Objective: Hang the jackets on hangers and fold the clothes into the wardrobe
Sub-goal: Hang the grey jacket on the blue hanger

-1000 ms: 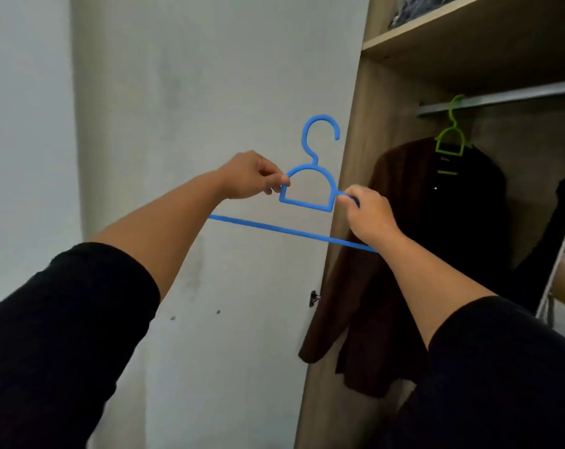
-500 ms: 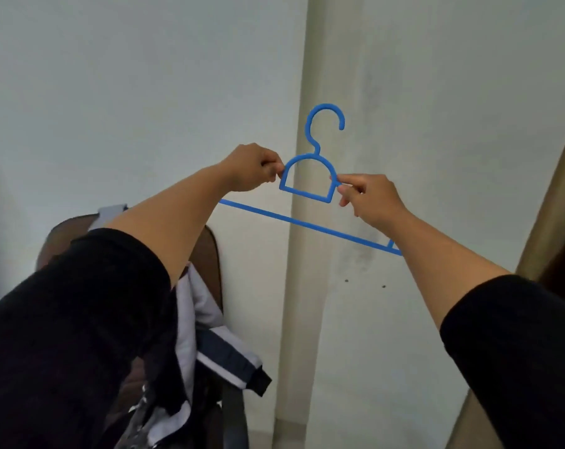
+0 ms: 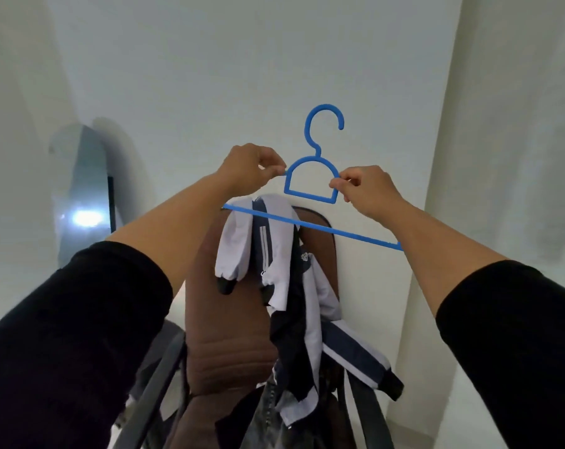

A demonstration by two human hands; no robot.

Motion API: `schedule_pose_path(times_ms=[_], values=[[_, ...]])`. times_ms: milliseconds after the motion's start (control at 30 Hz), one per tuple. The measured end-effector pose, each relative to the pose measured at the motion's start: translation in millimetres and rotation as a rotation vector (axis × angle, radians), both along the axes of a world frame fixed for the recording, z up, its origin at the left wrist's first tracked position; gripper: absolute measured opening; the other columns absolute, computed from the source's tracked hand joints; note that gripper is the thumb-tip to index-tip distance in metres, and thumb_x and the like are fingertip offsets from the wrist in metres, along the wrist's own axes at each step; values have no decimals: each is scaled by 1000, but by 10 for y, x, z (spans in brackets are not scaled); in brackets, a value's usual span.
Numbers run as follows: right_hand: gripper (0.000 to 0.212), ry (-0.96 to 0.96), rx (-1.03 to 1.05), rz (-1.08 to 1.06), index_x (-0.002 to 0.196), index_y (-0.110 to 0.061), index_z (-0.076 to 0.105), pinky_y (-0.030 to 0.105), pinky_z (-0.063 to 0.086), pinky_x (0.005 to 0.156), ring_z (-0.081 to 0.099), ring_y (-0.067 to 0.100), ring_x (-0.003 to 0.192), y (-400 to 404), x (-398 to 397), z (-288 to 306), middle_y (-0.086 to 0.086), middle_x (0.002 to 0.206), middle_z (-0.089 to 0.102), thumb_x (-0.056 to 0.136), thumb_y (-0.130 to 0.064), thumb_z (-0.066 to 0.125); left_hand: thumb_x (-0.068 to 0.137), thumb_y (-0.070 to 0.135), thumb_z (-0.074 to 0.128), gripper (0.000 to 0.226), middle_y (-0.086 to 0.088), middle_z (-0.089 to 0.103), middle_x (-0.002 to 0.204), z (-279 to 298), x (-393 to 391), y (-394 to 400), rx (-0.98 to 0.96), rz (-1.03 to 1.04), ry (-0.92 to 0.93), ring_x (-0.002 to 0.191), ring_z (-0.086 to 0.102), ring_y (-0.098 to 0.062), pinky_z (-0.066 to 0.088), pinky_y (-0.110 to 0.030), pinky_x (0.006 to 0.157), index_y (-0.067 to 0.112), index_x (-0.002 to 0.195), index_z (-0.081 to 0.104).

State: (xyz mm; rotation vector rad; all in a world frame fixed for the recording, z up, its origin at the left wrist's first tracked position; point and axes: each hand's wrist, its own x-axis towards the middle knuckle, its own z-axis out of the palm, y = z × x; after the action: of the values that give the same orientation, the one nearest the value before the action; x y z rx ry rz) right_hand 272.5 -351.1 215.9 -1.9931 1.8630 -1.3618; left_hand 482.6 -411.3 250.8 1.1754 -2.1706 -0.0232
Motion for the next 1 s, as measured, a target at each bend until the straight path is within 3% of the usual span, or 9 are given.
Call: schedule_pose_path(times_ms=[133, 433, 600, 733, 867, 1000], values=[[22, -8, -11, -145, 96, -14, 66, 36, 49, 76, 58, 21, 81, -347, 257, -145, 5, 89, 63, 94, -31, 52, 89, 37, 58, 29, 6, 61, 119, -151, 418, -554, -86, 100, 41, 113, 54, -16, 41, -41, 101, 27, 117, 59], [22, -98, 8, -459, 105, -15, 61, 31, 43, 68, 56, 19, 79, -685, 117, -472, 2, 90, 59, 97, -30, 47, 89, 36, 56, 21, 4, 61, 117, -711, 301, -1278, 107, 51, -43, 113, 53, -20, 39, -43, 101, 27, 106, 65], [21, -97, 40, -506, 104, -15, 60, 30, 42, 68, 55, 19, 80, -965, -72, -661, 3, 92, 60, 97, -30, 47, 90, 40, 54, 24, 4, 60, 122, -969, -28, -1629, 159, 0, -214, 109, 55, -20, 44, -39, 95, 28, 107, 65], [22, -97, 42, -513, 107, -14, 61, 29, 40, 67, 55, 19, 80, -1301, -289, -830, 2, 91, 59, 97, -29, 47, 95, 37, 47, 26, 2, 54, 130, -1105, -393, -1933, 191, -3, -343, 117, 49, -23, 36, -45, 104, 28, 114, 62], [22, -98, 51, -494, 107, -15, 61, 29, 41, 67, 56, 18, 80, -1690, -541, -953, 1, 90, 59, 97, -29, 48, 97, 25, 41, 29, 0, 53, 129, -1245, -750, -2352, 162, 30, -502, 116, 50, -23, 41, -35, 87, 28, 118, 60], [20, -82, 44, -452, 103, -15, 61, 28, 42, 67, 56, 17, 79, -2089, -793, -1049, 1, 87, 59, 96, -30, 50, 95, 13, 38, 41, 1, 41, 142, -1428, -1015, -2750, 127, 49, -638, 131, 35, -21, 33, -40, 96, 30, 131, 50]])
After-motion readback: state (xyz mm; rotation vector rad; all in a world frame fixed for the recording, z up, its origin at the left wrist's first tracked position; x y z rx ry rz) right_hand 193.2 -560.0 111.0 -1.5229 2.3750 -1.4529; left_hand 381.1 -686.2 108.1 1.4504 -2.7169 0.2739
